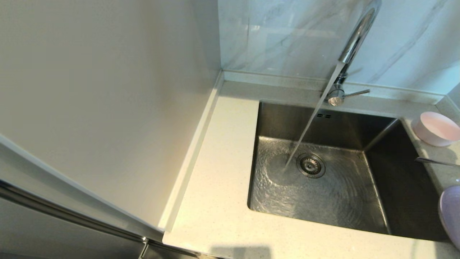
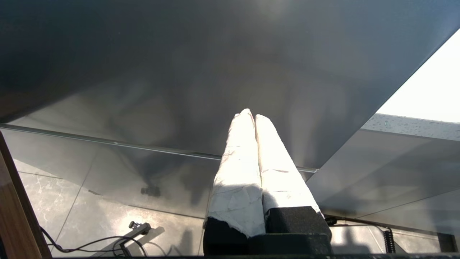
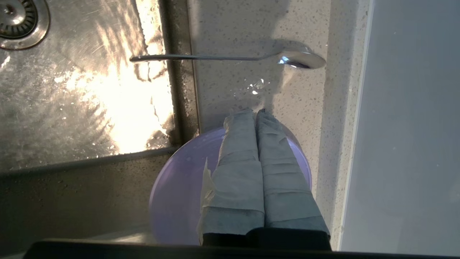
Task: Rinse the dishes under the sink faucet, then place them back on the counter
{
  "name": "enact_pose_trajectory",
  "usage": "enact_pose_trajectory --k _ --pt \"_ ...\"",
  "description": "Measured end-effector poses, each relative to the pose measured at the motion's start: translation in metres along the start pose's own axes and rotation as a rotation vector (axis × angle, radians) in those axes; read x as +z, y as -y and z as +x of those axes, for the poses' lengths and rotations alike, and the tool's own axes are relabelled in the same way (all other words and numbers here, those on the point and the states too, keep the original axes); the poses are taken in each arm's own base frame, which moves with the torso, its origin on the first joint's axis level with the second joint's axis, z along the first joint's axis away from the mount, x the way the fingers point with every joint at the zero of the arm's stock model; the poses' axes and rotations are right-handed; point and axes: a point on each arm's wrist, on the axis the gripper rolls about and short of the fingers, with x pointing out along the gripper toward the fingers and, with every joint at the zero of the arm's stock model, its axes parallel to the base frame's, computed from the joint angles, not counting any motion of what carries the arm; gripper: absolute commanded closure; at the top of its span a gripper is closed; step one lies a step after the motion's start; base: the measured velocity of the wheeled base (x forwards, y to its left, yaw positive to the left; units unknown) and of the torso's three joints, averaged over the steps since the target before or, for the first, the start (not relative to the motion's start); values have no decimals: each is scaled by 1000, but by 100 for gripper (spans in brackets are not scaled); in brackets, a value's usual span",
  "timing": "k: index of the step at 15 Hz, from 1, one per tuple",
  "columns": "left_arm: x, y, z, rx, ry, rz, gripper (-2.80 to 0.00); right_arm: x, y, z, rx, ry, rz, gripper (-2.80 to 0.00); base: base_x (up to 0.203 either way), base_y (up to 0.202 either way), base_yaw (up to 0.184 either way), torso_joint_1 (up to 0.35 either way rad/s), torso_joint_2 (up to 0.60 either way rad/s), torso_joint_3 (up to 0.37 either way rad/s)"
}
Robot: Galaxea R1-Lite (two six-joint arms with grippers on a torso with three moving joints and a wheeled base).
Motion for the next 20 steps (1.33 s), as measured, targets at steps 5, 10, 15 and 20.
enact_pose_trajectory --k 5,10,15,20 --pt "0 0 0 0 0 0 0 -1 -2 0 4 -4 -5 0 0 0 0 0 0 0" --pt "0 0 0 0 0 0 0 0 -2 6 7 -16 -4 0 0 0 0 0 0 0" --pt "0 0 0 0 0 0 0 -4 -5 3 76 -3 -38 0 0 0 0 0 0 0" --pt "0 0 0 0 0 0 0 -16 -5 -11 292 84 -229 0 0 0 0 0 0 0"
